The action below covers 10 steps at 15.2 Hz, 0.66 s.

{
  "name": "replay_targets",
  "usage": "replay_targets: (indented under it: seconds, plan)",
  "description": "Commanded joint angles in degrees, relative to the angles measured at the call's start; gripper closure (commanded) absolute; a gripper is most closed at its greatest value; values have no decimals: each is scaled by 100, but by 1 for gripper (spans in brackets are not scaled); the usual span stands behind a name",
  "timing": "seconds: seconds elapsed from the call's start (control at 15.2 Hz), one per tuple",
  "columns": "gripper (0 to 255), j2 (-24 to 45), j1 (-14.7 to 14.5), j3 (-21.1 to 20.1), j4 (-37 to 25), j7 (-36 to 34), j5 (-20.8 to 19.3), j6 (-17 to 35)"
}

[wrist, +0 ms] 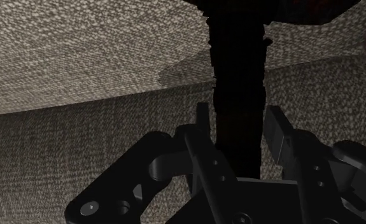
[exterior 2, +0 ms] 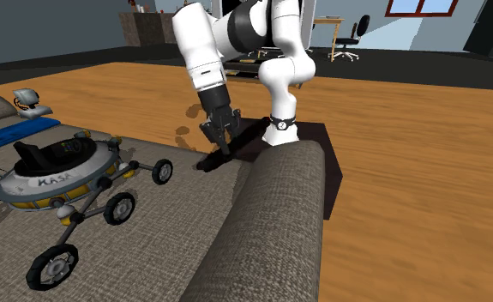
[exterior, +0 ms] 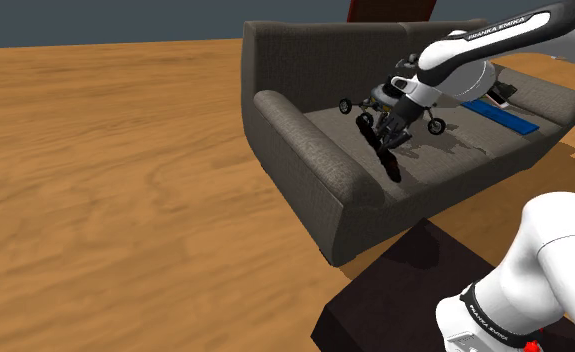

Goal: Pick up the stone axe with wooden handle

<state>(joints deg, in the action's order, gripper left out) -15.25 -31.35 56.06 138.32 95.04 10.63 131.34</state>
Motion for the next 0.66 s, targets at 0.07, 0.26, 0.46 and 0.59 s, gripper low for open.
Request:
replay_targets:
  seconds: [0.07,0.26,0.46,0.59]
  plan:
    - [255,-145,99,-136,-119,-188,-162,-204]
    - [255,-303,201,-276,-234,-366,-318,-418]
    - [255,-440,286,-402,-361,-521,-441,-636]
    - [255,-447,290,-409,-367,-529,-447,-647]
